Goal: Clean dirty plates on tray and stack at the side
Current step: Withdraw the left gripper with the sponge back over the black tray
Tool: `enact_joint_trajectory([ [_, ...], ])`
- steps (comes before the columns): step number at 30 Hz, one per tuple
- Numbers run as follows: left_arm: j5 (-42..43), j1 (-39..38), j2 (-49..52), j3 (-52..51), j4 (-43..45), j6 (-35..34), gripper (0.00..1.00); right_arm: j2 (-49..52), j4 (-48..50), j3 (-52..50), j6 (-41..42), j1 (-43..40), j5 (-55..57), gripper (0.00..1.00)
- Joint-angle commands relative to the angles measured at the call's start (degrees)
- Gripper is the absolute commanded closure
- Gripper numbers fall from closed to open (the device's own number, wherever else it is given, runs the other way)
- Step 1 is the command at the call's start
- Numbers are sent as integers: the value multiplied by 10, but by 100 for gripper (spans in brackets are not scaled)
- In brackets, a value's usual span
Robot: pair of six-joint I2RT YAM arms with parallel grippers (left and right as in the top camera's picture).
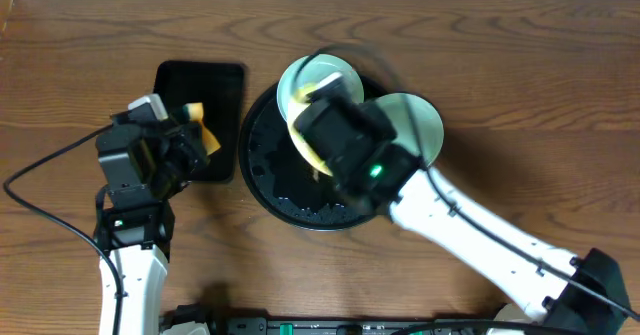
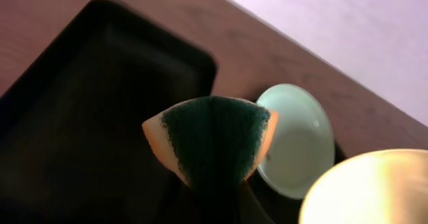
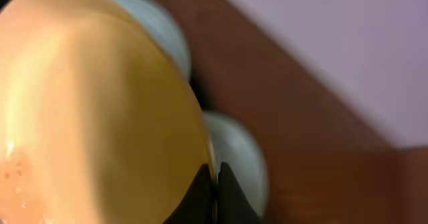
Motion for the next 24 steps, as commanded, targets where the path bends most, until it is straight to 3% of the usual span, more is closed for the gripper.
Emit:
enact_joint_trajectory([
  [1, 43, 17, 19, 17, -9, -14, 92, -10, 14, 12, -73, 44, 169, 99],
  [9, 93, 20, 71, 17, -19, -18, 92, -9, 34, 11, -58, 111, 279, 99],
  [21, 93, 20, 73, 17, -19, -18, 92, -9, 51, 11, -23, 136, 271, 99],
  [24, 93, 20, 73, 17, -19, -18, 92, -9, 56, 11, -19, 135, 326, 99],
])
